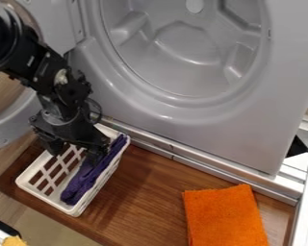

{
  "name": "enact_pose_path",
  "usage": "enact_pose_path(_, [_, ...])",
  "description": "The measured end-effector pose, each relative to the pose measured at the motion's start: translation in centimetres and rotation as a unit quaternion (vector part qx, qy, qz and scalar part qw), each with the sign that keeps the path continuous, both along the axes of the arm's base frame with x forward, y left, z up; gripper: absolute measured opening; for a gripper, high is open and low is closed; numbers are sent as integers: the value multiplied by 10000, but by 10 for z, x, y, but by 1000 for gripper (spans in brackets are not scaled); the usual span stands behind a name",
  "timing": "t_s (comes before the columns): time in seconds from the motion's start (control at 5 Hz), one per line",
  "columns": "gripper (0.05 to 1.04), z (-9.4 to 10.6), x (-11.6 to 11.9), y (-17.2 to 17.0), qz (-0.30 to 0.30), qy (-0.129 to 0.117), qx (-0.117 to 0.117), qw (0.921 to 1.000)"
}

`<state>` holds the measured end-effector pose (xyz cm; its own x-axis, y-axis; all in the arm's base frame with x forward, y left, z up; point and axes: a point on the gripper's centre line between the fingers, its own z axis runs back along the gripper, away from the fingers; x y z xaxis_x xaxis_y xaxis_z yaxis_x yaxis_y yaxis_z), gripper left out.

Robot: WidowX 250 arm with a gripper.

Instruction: Take the purple cloth out of the washing machine and put it in the white basket

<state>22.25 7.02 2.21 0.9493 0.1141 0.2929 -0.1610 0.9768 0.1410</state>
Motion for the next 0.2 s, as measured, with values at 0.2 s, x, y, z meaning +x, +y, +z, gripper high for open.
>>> enact_pose_path(0.2, [1003, 19, 1, -5, -245, 216, -107, 9994])
